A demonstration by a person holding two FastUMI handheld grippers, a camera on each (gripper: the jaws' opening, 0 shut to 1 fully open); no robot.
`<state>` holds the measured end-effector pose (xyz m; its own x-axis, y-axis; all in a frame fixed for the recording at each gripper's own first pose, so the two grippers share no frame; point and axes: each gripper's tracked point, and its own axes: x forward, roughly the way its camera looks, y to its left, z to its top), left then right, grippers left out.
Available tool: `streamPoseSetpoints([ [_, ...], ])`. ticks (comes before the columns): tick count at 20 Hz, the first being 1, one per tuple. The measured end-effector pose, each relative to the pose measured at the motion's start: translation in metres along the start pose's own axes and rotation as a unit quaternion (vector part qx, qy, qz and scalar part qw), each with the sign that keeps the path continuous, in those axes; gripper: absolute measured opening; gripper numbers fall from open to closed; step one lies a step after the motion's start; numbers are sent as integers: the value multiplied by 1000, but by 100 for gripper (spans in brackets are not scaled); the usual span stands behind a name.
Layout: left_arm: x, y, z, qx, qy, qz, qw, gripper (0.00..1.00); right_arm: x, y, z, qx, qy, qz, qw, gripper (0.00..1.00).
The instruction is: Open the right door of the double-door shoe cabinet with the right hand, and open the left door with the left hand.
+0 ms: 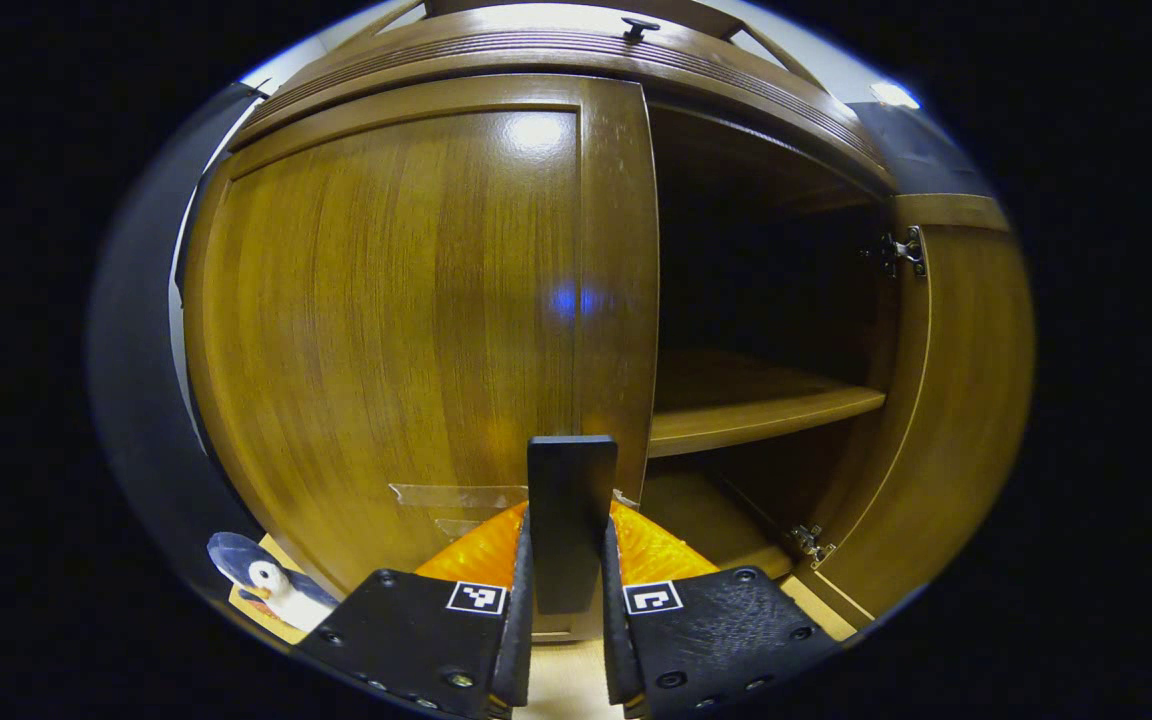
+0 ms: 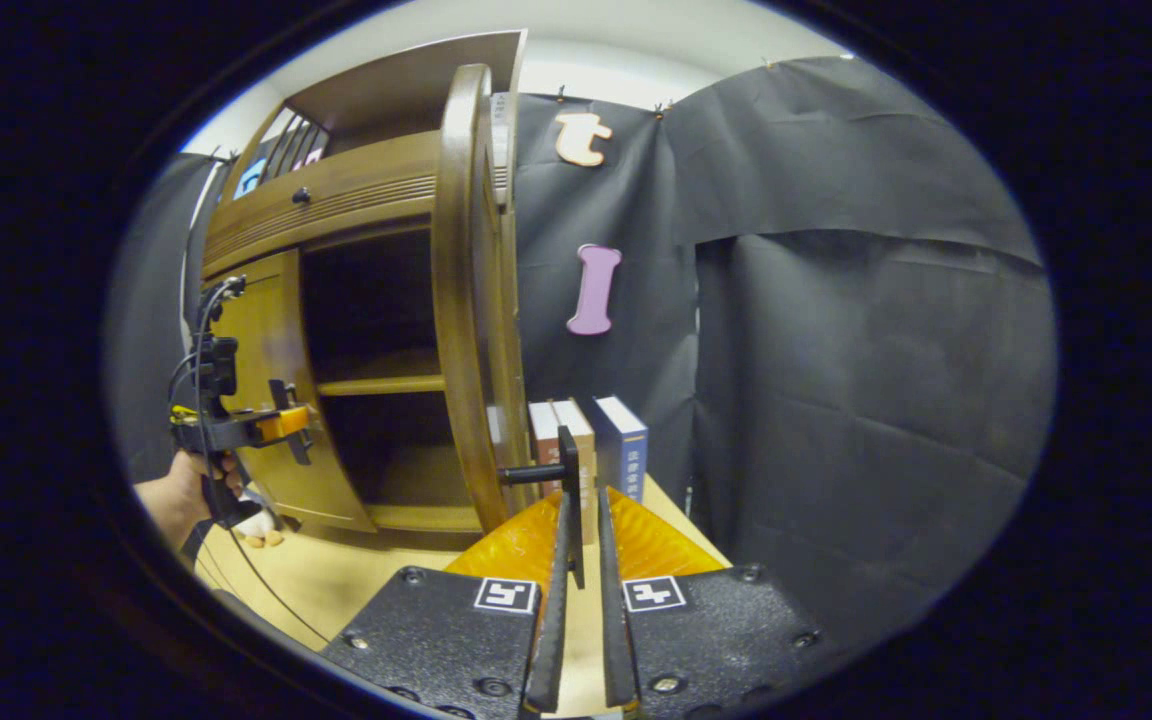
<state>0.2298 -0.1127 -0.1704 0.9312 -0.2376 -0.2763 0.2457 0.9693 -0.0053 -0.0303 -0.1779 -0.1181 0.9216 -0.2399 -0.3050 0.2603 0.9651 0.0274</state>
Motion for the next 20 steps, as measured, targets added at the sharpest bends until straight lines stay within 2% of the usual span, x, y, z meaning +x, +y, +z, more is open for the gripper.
streamPoseSetpoints([
  [2,-1,1,1,2,3,1,1000,28,-6,-10,2,9,-2,-14,1000,19],
  [3,-1,1,0,3,4,3,1000,28,-8,-10,2,15,0,-7,1000,18],
  [4,-1,1,0,4,4,4,1000,37,-10,-5,-1,20,4,2,1000,20],
  [6,-1,1,1,4,6,8,1000,37,-11,-6,0,14,1,0,1000,25],
  [11,-2,2,2,2,7,18,1000,37,-25,-1,6,-15,-12,1,1000,25],
  [15,-7,5,4,-2,4,26,1000,37,-31,15,11,-32,-19,19,999,29],
  [16,-9,5,7,-2,3,27,1000,28,-36,22,13,-40,-26,26,999,29],
  [20,-26,9,13,-14,4,39,999,28,-44,64,15,-67,-32,77,994,32],
])
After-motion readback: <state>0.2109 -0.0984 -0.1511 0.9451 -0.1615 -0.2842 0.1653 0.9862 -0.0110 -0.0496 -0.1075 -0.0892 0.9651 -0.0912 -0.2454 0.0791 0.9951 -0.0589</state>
